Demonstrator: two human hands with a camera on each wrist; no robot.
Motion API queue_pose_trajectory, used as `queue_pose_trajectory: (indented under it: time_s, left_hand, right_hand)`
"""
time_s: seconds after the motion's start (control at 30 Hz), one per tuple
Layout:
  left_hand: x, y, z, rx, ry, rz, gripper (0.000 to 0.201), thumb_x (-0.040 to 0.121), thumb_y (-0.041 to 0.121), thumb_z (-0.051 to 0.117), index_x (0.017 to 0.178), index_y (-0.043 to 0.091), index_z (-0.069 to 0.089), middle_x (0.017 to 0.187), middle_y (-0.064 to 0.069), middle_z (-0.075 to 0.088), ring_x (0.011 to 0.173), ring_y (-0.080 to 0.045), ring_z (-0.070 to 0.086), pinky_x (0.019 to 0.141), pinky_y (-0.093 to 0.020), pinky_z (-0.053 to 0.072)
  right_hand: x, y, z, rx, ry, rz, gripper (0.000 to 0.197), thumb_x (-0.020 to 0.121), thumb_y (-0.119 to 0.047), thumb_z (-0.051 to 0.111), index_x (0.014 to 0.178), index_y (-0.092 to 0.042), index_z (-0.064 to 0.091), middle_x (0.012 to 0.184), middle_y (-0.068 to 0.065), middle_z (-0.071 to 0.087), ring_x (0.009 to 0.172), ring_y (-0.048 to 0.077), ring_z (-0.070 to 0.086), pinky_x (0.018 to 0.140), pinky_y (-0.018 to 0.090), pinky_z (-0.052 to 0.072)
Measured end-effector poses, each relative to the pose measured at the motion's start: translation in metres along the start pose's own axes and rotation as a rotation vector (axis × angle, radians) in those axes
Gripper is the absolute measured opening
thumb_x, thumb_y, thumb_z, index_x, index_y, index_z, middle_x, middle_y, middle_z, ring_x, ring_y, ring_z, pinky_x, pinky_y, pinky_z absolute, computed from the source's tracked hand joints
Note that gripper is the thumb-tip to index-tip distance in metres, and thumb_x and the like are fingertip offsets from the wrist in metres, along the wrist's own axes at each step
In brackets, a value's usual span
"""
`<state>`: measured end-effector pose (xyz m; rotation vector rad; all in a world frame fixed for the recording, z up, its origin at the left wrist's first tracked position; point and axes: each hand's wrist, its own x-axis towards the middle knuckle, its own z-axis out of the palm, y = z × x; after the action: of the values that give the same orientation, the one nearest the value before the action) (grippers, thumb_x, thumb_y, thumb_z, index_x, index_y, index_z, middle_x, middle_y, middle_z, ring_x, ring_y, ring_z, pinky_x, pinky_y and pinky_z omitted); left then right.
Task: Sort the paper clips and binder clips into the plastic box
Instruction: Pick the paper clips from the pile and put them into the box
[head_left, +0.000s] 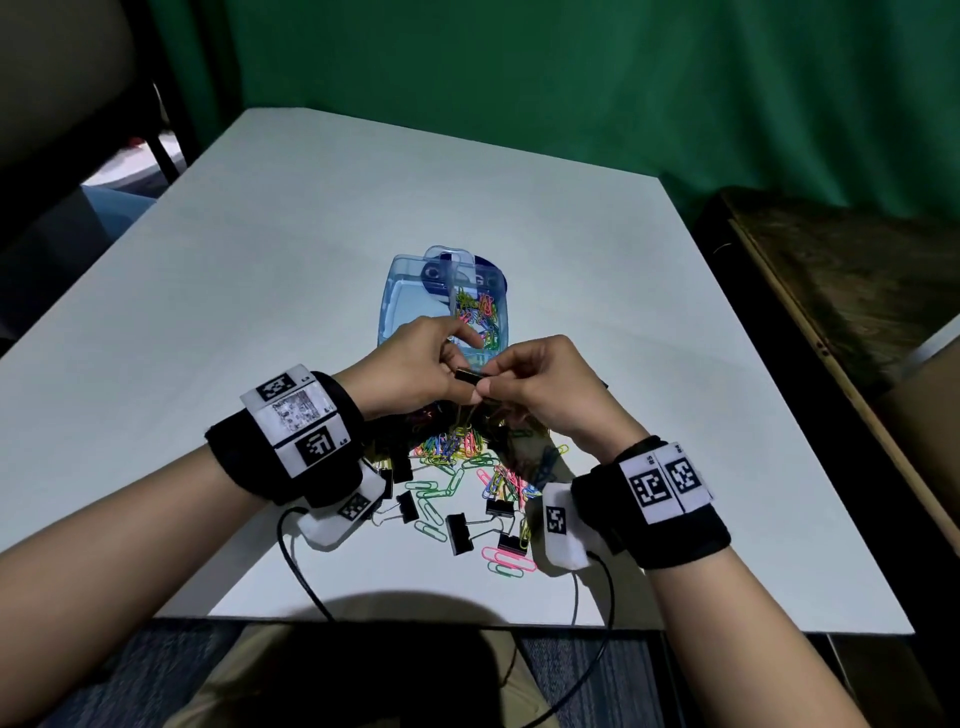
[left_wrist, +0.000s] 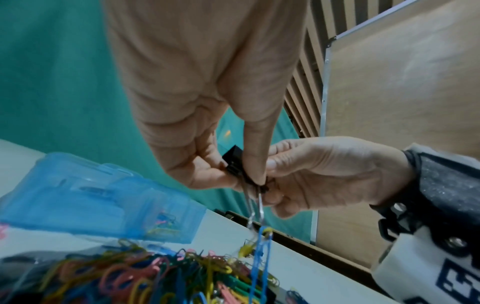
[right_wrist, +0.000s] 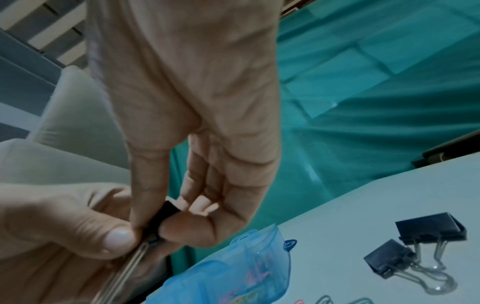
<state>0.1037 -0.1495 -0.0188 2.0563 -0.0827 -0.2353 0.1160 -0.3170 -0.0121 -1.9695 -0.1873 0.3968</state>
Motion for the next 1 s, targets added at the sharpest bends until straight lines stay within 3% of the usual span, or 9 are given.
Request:
queue_pose_trajectory:
  time_s: [0.07,0.13,0.23,0.33,0.53,0.67,0.77,0.87,1.0]
  left_hand:
    - [-0.001,-0.001,-0.001,-0.084,-0.071,-0.053,0.055,0.070,0.000,0.079,0.117,0.012,0.054,0.073,-0.010,0.064,0.063,-0.012,0.059,0.067,-0.030,0.046]
    - [-0.002,-0.003,-0.002,-0.167,-0.160,-0.091,0.046,0.074,-0.007,0.073,0.114,0.006,0.055,0.083,-0.017,0.071,0.070,-0.017,0.066,0.073,-0.031,0.053]
    - [-0.003,-0.004,-0.003,-0.268,-0.139,-0.102,0.026,0.077,-0.012,0.067,0.097,0.002,0.061,0.063,-0.004,0.069,0.052,-0.008,0.066,0.057,-0.020,0.057]
    - [-0.004,-0.001,-0.003,-0.341,-0.112,-0.115,0.025,0.075,-0.016,0.067,0.093,0.001,0.060,0.058,-0.006,0.062,0.045,-0.008,0.064,0.049,-0.018,0.054]
    - [0.000,-0.004,-0.006,-0.290,-0.169,-0.096,0.021,0.074,-0.010,0.070,0.085,0.009,0.067,0.058,0.003,0.063,0.051,-0.002,0.060,0.053,-0.011,0.050]
    - [-0.002,-0.003,-0.006,-0.322,-0.178,-0.115,0.012,0.080,-0.003,0.067,0.080,0.009,0.068,0.057,0.008,0.064,0.051,-0.001,0.056,0.055,-0.014,0.047]
    - [0.000,-0.003,-0.004,-0.184,-0.082,-0.084,0.006,0.083,0.004,0.067,0.079,0.008,0.068,0.054,0.013,0.065,0.049,0.004,0.054,0.057,-0.014,0.043]
    - [0.005,-0.008,-0.007,0.071,0.027,-0.055,0.007,0.085,0.012,0.067,0.080,0.008,0.070,0.065,0.004,0.064,0.060,-0.007,0.055,0.062,-0.020,0.041]
    - [0.004,-0.010,-0.012,0.547,-0.030,0.015,0.012,0.084,0.018,0.066,0.084,0.008,0.073,0.079,-0.005,0.069,0.072,-0.016,0.058,0.064,-0.022,0.038]
  right_hand:
    - [-0.001,-0.002,-0.005,0.113,0.054,0.000,0.018,0.081,0.001,0.069,0.094,0.013,0.064,0.065,0.013,0.058,0.047,0.015,0.054,0.043,0.019,0.048]
    - [-0.002,-0.003,-0.010,0.238,0.078,0.004,0.020,0.082,0.005,0.066,0.097,0.017,0.061,0.072,0.017,0.056,0.047,0.017,0.057,0.048,0.022,0.055]
    - [-0.003,-0.003,-0.015,0.319,0.106,0.001,0.020,0.083,0.007,0.064,0.099,0.017,0.060,0.071,0.016,0.057,0.046,0.015,0.060,0.052,0.024,0.057]
    - [-0.004,-0.003,-0.019,0.367,0.119,0.005,0.018,0.083,0.008,0.064,0.098,0.016,0.060,0.067,0.016,0.058,0.048,0.016,0.062,0.053,0.024,0.058]
    - [-0.006,-0.002,-0.024,0.361,0.120,0.009,0.017,0.083,0.008,0.064,0.099,0.013,0.062,0.067,0.014,0.060,0.051,0.016,0.064,0.055,0.024,0.059]
    - [-0.007,0.000,-0.030,0.362,0.151,0.003,0.013,0.085,0.007,0.061,0.097,0.008,0.065,0.069,0.013,0.062,0.053,0.014,0.063,0.056,0.024,0.059]
    - [-0.009,0.000,-0.035,0.343,0.128,-0.019,0.010,0.085,0.006,0.062,0.093,0.002,0.068,0.069,0.012,0.063,0.055,0.016,0.062,0.058,0.025,0.060]
    - [-0.009,0.001,-0.041,0.267,0.134,-0.023,0.010,0.084,0.006,0.063,0.090,0.001,0.068,0.068,0.012,0.063,0.052,0.015,0.060,0.055,0.027,0.058]
    - [0.002,0.020,-0.064,-0.051,0.330,0.043,0.008,0.080,0.005,0.066,0.082,-0.002,0.069,0.066,0.014,0.062,0.047,0.017,0.054,0.047,0.025,0.048]
